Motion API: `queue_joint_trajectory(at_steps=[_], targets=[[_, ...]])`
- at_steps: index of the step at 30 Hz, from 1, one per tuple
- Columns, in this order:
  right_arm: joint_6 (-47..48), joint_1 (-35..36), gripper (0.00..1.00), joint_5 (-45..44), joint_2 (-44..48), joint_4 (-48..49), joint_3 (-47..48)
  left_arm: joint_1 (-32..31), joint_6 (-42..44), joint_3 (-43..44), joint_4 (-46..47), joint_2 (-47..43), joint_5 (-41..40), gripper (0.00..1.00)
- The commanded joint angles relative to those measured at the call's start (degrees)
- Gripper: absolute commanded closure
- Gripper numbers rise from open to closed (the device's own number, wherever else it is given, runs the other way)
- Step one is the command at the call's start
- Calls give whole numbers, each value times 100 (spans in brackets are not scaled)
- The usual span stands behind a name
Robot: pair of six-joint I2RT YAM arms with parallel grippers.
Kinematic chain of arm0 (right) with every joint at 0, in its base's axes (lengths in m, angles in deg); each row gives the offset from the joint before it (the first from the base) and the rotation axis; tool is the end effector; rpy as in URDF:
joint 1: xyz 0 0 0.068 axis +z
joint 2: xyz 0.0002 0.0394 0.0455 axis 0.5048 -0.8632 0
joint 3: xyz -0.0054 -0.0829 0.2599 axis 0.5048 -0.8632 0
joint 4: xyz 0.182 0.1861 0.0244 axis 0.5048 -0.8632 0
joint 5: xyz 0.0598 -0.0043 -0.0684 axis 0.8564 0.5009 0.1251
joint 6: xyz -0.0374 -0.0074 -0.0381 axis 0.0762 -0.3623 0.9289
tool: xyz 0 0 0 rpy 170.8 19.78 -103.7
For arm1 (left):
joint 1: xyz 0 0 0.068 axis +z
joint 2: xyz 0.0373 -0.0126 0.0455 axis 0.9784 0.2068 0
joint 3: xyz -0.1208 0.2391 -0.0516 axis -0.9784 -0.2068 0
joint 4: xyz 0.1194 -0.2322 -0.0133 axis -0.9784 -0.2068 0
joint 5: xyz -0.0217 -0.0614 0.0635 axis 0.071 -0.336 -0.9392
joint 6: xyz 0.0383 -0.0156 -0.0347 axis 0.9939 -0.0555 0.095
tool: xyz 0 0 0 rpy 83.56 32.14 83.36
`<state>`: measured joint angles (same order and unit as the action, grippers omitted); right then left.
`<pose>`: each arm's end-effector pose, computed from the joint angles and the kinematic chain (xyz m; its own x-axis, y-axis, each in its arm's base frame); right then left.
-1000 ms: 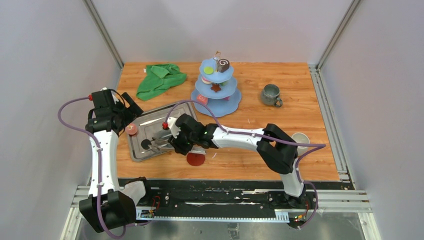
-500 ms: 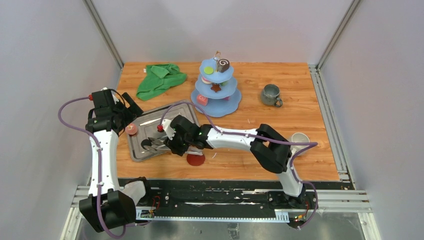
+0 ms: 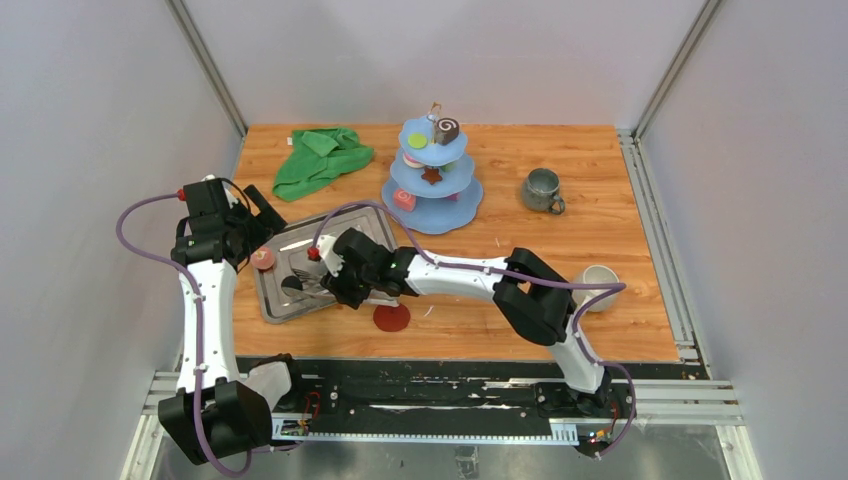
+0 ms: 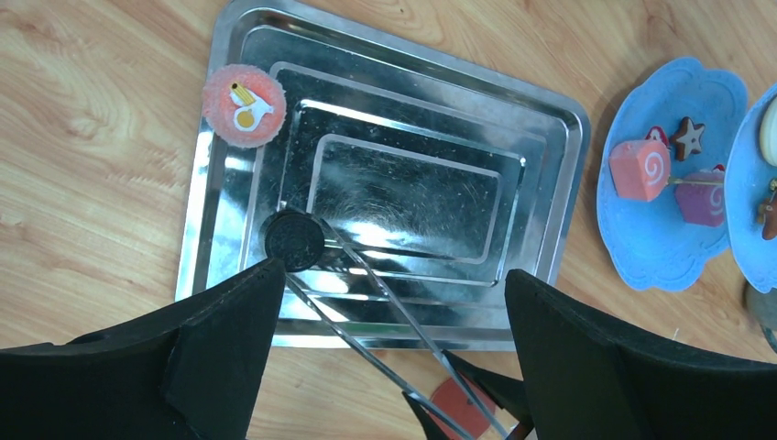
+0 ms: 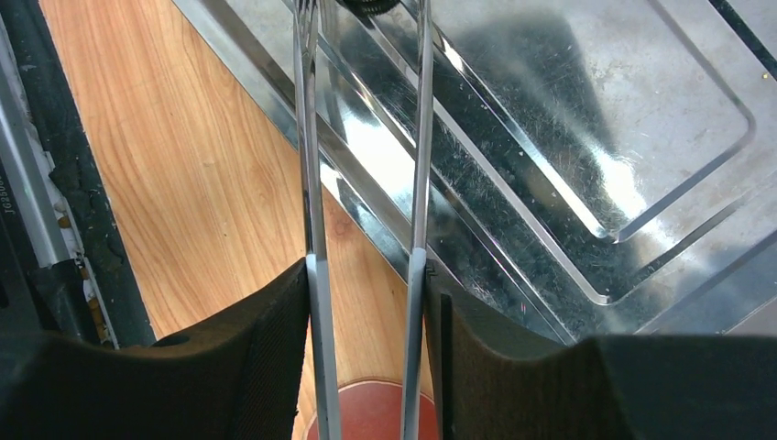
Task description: Serve the afternoon tea
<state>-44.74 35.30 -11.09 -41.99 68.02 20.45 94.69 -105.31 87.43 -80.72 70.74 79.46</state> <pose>0.1969 0.4485 0.2037 -0.2188 -0.5471 -0.8080 -0.9594 0.2718 0.0758 0.2020 0.0568 0.3245 -0.4823 -0.6358 -0.6027 -0.5071 0.7636 -0.3997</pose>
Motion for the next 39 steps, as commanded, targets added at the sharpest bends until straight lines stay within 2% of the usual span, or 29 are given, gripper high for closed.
queue_joint_trajectory(at_steps=[1, 12, 18, 23, 30, 39], targets=[[39, 106, 54, -130, -189, 61, 253, -23, 76, 125, 1, -49, -3, 5], [57, 170, 54, -95, -388, 48, 486, -23, 95, 98, -13, -97, 2, 5], [57, 170, 70, -356, -77, 21, 281, -27, 93, 99, -13, -101, 9, 5], [-3, 76, 76, -668, 497, 35, -142, -27, 92, 84, 0, -111, 52, 5], [-374, -372, 79, -646, 1718, 171, -1141, -27, 57, 67, 23, -136, 108, 5], [-1160, -1369, 79, -488, 3210, -5, -2546, -27, 4, -57, 141, -133, 192, 5]])
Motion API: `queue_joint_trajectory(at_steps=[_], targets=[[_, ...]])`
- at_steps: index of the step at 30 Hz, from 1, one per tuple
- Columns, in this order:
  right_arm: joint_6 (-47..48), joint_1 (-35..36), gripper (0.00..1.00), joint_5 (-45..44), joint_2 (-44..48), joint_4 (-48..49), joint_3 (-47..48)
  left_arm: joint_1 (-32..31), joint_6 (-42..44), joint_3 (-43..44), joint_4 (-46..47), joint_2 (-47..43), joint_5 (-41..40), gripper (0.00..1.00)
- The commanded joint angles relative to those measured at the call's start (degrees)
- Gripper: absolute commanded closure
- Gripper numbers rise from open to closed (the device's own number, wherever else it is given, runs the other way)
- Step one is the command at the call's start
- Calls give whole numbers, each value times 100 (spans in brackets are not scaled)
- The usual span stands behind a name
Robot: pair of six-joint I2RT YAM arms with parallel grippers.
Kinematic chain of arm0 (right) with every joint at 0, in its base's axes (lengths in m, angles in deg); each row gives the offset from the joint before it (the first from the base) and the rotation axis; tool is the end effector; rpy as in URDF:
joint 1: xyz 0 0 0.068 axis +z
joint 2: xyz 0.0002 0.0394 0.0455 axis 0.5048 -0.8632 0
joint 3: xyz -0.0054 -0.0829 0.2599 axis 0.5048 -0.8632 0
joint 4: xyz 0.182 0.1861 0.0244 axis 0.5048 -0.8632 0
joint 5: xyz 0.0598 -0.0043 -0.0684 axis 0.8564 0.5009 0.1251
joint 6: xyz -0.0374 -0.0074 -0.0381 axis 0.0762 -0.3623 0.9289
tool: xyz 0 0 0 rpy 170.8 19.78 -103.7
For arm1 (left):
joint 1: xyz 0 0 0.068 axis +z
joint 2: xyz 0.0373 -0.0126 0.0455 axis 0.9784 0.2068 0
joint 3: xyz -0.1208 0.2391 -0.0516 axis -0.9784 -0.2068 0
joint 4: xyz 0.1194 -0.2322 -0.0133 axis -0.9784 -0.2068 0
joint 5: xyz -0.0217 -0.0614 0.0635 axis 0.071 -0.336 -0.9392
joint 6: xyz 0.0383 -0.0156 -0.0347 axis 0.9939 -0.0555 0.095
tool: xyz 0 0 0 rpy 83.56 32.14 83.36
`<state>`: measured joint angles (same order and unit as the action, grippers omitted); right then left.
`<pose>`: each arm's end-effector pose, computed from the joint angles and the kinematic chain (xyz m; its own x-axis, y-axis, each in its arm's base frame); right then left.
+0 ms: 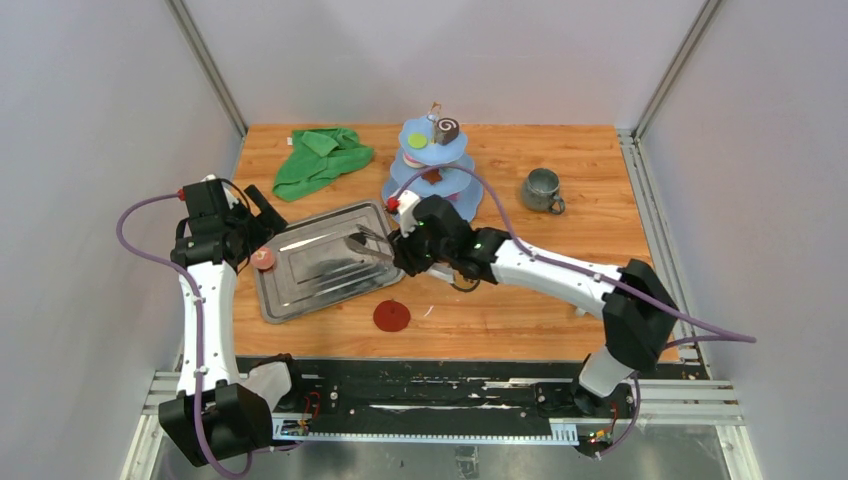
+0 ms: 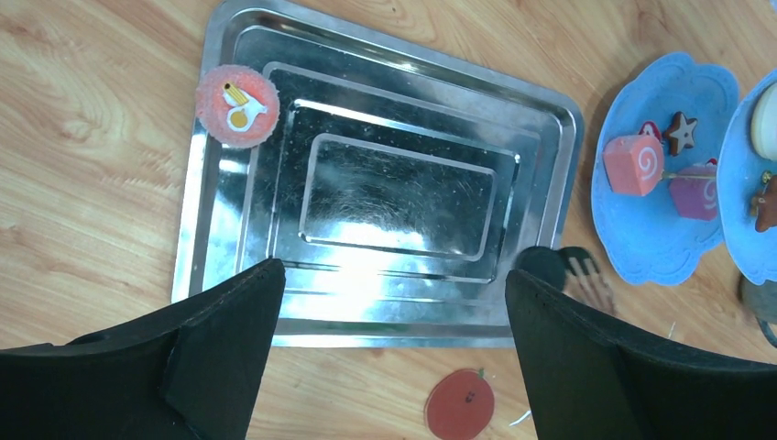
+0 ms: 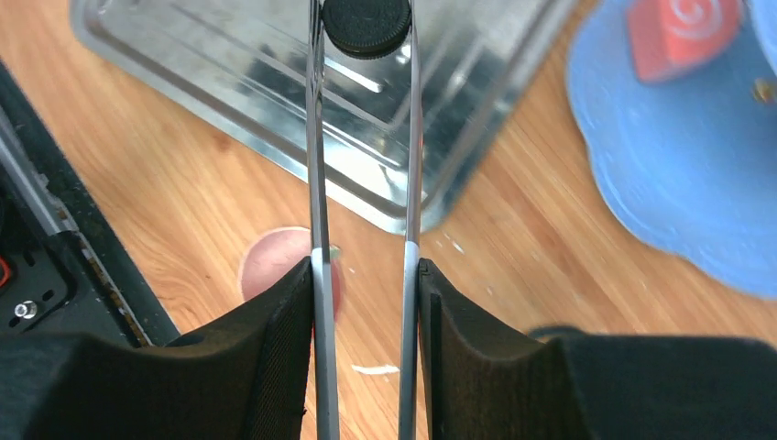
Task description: Serve the afternoon tea
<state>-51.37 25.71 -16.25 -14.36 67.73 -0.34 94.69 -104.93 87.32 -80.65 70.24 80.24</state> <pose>0.2121 0.3195 0.2823 -0.3530 -0.3656 -0.8612 -0.8354 0.5376 0.1142 0.2004 0.0558 0.3257 -0.4855 -0.6300 -0.6061 -0.4921 0.7700 -0.4061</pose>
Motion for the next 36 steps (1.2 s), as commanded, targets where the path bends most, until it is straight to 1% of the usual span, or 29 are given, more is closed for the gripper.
queue_joint_trajectory(at_steps=[1, 7, 13, 18, 23, 29, 31, 36], targets=[[-562, -505, 79, 33, 599, 19, -612, -27, -33, -47, 153, -82, 116, 5], [-766, -1141, 79, -40, 1303, 1, -1334, -30, -35, -20, 179, -40, 129, 5], [-759, -1762, 79, -11, 1604, -33, -1655, -25, -75, -55, 233, -4, 162, 5], [-785, -2138, 79, 55, 1423, -29, -1631, -27, -86, -47, 241, 19, 187, 5], [-833, -2350, 79, 50, 1168, 93, -1415, -27, -86, -40, 240, 9, 202, 5], [-854, -2402, 77, 106, 633, 154, -1082, -28, -86, -26, 243, 19, 193, 5], [-880, -2405, 75, 150, 490, 164, -1017, -32, -94, -24, 242, 26, 202, 5], [-897, -2402, 63, 231, 291, 138, -937, -28, -86, -20, 247, 63, 220, 5]])
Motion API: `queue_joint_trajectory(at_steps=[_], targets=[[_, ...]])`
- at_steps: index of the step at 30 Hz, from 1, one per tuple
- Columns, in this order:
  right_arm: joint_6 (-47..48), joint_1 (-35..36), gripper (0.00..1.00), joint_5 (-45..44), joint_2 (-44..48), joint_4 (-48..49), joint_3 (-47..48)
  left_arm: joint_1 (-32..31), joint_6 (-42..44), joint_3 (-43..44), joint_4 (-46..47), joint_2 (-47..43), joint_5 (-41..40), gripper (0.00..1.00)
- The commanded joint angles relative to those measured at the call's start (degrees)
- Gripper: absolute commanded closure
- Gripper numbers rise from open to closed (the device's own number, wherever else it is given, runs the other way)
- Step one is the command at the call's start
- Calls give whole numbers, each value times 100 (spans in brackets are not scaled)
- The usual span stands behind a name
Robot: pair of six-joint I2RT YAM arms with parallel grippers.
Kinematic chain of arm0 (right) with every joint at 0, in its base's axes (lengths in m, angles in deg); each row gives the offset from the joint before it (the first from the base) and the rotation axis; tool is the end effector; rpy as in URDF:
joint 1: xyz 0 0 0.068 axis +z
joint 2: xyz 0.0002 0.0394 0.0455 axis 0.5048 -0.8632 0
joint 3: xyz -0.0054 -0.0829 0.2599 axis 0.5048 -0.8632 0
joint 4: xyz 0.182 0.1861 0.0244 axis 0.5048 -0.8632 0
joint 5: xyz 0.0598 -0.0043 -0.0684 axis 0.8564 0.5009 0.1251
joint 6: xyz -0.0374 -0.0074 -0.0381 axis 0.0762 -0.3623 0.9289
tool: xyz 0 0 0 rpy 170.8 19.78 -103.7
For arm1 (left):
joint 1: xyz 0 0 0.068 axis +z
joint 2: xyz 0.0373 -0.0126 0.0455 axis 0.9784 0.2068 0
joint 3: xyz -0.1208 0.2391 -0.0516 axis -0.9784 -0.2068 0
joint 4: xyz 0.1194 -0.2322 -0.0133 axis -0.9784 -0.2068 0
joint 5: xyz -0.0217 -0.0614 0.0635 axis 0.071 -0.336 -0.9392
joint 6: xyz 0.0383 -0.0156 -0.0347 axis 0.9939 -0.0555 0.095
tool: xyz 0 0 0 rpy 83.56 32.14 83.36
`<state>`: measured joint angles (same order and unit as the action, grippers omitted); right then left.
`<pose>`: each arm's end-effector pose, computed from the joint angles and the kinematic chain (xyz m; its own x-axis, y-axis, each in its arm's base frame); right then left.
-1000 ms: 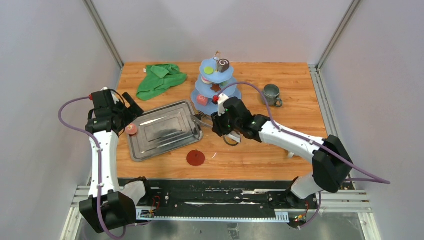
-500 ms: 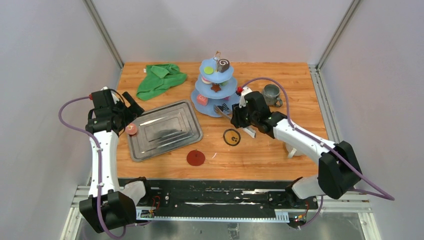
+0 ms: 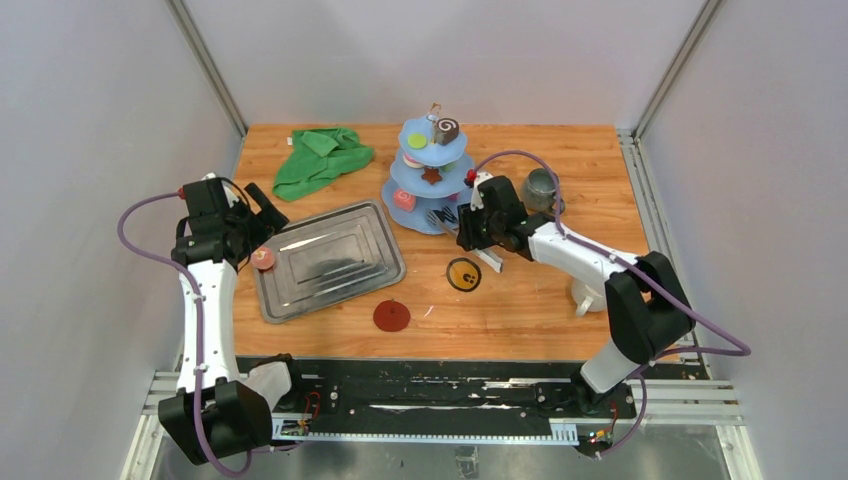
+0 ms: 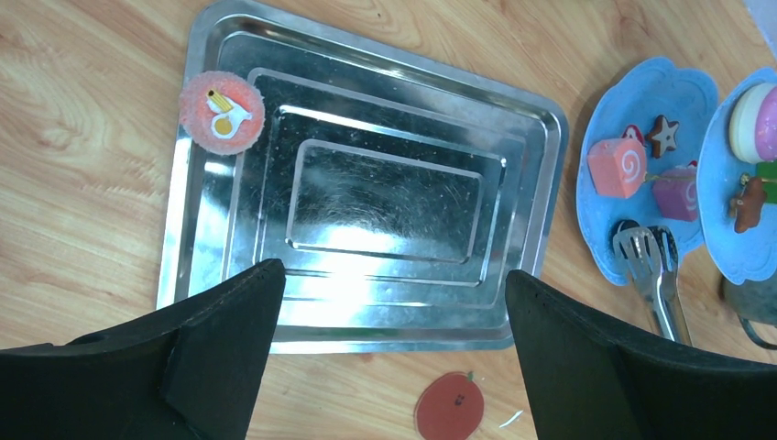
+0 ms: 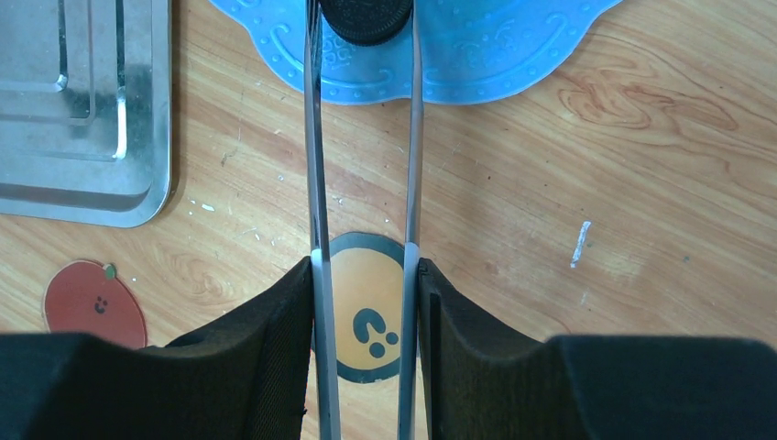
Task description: Serve the afternoon tea
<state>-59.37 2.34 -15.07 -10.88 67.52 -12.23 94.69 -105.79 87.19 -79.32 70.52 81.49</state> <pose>0.2926 0.1915 0.2334 -0.6453 -0.1459 -0.7499 -0.4663 0.8527 0.2354 0.2032 0.0558 0.3259 -0.4765 -0.6397 -0.6031 -0.4789 0.7642 -0.4321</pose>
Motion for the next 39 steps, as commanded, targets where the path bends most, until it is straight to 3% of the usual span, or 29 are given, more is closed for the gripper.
queue_joint_trajectory(at_steps=[1, 11, 19, 22, 33, 39], targets=[[-95, -71, 61, 125, -35, 164, 239, -27, -1, -7, 122, 40, 86, 5], [-77, -83, 54, -14, 303, 103, 158, -23, -1, -7, 134, 81, 100, 5], [-77, -101, 55, 11, 413, -13, 130, -27, -1, -18, 137, 69, 104, 5], [-80, -96, 60, -69, 702, -85, -24, -27, 3, -18, 133, 61, 118, 5], [-386, -316, 92, -936, 2686, -1176, -1262, -314, 37, 36, 168, 31, -64, 5], [-1000, -894, 95, -1172, 3862, -1715, -2060, -981, 125, 74, 159, 18, -503, 6]])
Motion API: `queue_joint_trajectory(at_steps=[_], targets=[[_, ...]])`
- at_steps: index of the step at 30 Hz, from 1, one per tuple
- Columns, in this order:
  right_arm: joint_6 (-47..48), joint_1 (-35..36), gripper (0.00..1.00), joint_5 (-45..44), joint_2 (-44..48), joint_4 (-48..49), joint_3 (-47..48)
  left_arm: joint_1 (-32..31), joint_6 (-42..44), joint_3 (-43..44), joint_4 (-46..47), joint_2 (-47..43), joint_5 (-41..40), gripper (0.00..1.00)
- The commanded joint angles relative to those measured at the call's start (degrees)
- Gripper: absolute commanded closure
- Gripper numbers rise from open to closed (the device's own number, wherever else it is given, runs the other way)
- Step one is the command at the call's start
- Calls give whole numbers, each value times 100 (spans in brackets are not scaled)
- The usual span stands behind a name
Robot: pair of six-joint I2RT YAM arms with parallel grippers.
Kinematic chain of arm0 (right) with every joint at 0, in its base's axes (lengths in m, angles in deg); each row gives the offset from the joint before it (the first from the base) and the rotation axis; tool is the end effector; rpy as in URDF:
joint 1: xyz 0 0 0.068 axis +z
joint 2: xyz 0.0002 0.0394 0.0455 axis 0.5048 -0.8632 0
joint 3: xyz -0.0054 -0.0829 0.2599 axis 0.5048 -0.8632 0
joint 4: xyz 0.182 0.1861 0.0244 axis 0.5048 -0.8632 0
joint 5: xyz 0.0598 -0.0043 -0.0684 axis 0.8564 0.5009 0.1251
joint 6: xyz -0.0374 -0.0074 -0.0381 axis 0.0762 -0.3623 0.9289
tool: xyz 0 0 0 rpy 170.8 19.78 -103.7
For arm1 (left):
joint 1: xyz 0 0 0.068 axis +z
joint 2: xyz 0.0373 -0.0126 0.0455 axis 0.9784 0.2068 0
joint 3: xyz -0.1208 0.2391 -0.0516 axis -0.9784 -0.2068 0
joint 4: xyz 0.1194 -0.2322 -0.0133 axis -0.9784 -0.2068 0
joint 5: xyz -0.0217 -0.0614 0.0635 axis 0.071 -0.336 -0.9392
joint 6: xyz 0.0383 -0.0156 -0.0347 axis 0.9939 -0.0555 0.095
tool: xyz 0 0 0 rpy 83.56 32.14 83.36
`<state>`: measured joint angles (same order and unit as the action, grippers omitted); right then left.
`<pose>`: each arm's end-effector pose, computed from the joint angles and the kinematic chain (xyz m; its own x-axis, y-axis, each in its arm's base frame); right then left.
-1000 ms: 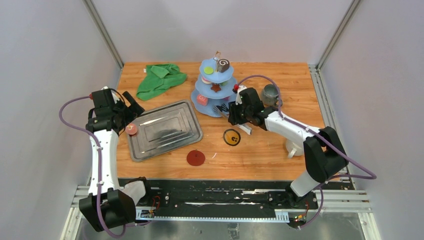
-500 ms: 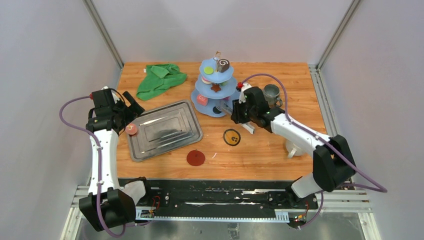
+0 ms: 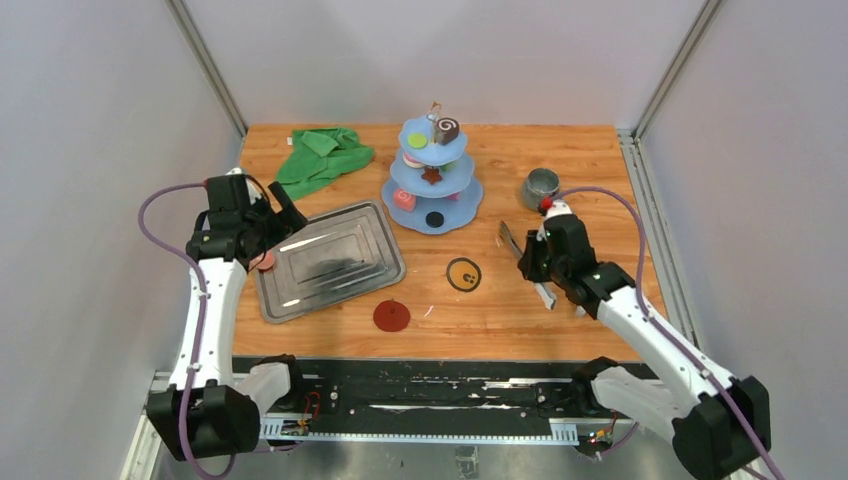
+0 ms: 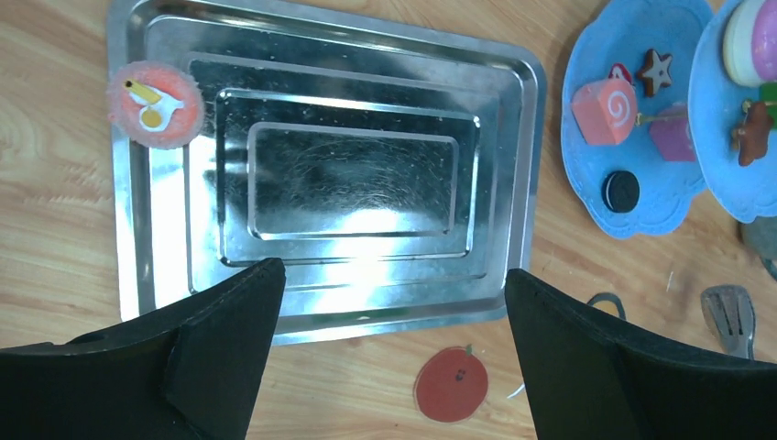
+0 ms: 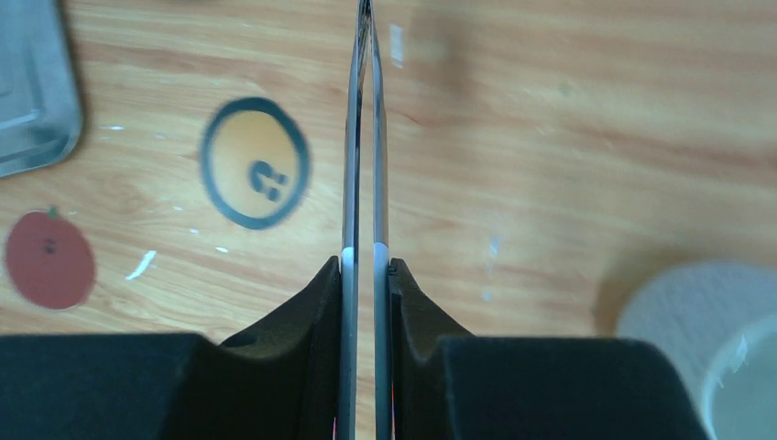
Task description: Serve the afternoon tea
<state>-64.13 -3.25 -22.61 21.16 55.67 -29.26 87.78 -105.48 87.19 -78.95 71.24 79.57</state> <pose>0.2004 0.1009 0.2646 -0.6204 0.0269 -0.7838 -0.2507 0.9402 0.2307 0.2114 0.0327 0.3239 -0.5439 -0.5737 -0.6123 -0.4048 0.8186 -0.4074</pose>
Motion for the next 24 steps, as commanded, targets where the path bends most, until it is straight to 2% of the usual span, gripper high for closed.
queue_joint_trajectory(at_steps=[1, 6, 13, 19, 24], targets=[[-630, -398, 95, -523, 857, -622, -448, -385, 98, 79, 122, -57, -368, 5], [-1062, -621, 94, -1227, 1652, -1232, -673, -859, 184, 139, 125, 47, -657, 5], [-1207, -1036, 93, -2067, 1789, -1559, -602, -1553, 350, 262, 117, 291, -1019, 6], [-968, -1421, 93, -2305, 1399, -914, -542, -2215, 544, 395, 31, 578, -1352, 5], [-761, -1830, 93, -2058, 987, -287, -669, -2401, 770, 526, -68, 762, -1341, 5]])
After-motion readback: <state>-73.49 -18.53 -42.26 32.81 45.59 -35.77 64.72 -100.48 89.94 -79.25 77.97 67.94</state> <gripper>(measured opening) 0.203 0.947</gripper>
